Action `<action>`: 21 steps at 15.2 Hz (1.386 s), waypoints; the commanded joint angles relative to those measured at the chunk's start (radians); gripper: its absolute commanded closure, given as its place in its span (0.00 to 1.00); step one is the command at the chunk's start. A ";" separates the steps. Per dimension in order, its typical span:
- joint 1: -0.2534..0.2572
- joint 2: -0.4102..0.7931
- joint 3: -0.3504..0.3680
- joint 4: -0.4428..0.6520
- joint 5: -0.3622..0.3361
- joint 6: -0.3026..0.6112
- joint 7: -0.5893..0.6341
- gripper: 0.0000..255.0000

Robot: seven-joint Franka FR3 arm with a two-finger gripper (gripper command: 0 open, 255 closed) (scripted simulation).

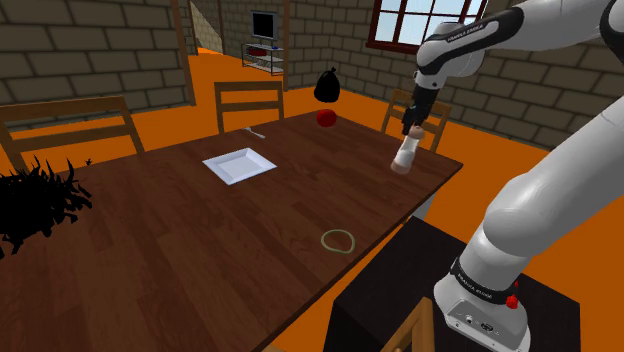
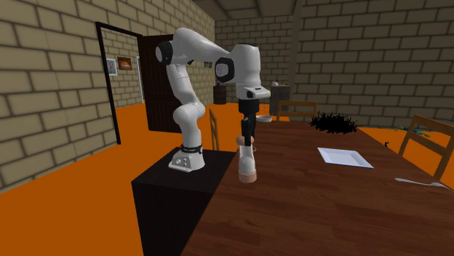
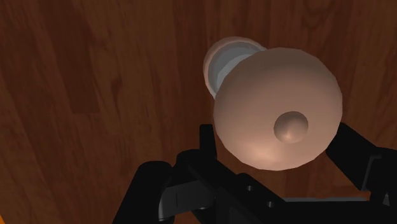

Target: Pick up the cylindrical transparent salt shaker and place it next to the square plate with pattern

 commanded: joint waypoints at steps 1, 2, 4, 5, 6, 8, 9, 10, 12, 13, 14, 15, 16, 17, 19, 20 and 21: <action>0.000 -0.008 0.005 0.020 -0.002 -0.028 0.004 1.00; 0.000 -0.012 0.008 0.030 -0.002 -0.042 0.005 1.00; 0.000 -0.020 0.013 0.051 -0.003 -0.070 0.008 1.00; 0.000 -0.023 0.015 0.062 -0.004 -0.084 0.009 1.00; 0.000 -0.026 0.017 0.073 -0.004 -0.097 0.010 1.00; 0.001 -0.031 0.021 0.096 -0.004 -0.125 0.011 1.00; 0.001 -0.033 0.023 0.108 -0.004 -0.139 0.012 1.00; 0.002 -0.035 0.025 0.119 -0.004 -0.152 0.013 1.00; 0.003 -0.038 0.029 0.144 -0.003 -0.179 0.014 1.00; 0.003 -0.039 0.031 0.156 -0.003 -0.193 0.014 1.00; 0.004 -0.040 0.033 0.169 -0.002 -0.206 0.015 1.00; 0.004 -0.041 0.034 0.181 -0.002 -0.220 0.015 1.00; 0.005 -0.041 0.036 0.194 -0.001 -0.233 0.015 1.00; 0.005 -0.041 0.037 0.208 0.000 -0.246 0.015 1.00; 0.007 -0.041 0.040 0.235 0.002 -0.273 0.015 1.00; 0.008 -0.040 0.041 0.248 0.003 -0.286 0.015 1.00; 0.008 -0.039 0.042 0.263 0.004 -0.300 0.015 1.00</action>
